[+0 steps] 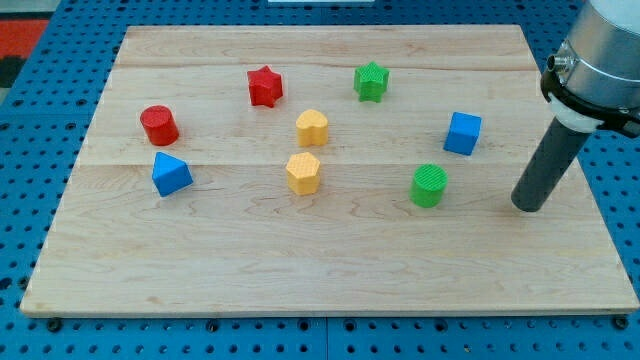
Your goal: Push the yellow heart towards the red circle
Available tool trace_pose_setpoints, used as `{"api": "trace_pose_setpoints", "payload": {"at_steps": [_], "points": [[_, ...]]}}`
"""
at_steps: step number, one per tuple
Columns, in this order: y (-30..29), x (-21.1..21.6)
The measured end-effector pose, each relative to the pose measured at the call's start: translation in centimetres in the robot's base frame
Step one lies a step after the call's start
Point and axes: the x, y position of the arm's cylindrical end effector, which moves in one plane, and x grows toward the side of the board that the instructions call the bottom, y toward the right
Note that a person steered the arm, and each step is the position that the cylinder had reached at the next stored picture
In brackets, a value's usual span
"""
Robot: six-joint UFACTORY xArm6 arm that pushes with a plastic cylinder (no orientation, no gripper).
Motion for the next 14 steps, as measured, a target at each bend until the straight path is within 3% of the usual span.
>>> {"api": "trace_pose_setpoints", "payload": {"at_steps": [5,6,7,9,10,12,13,14], "points": [[-3.3,0.0],[-3.8,-4.2],[-5.1,-5.8],[-14.6,-7.9],[-14.4,-11.6],[-18.4,-11.9],[-25.5,-10.0],[-24.5,-10.8]]}}
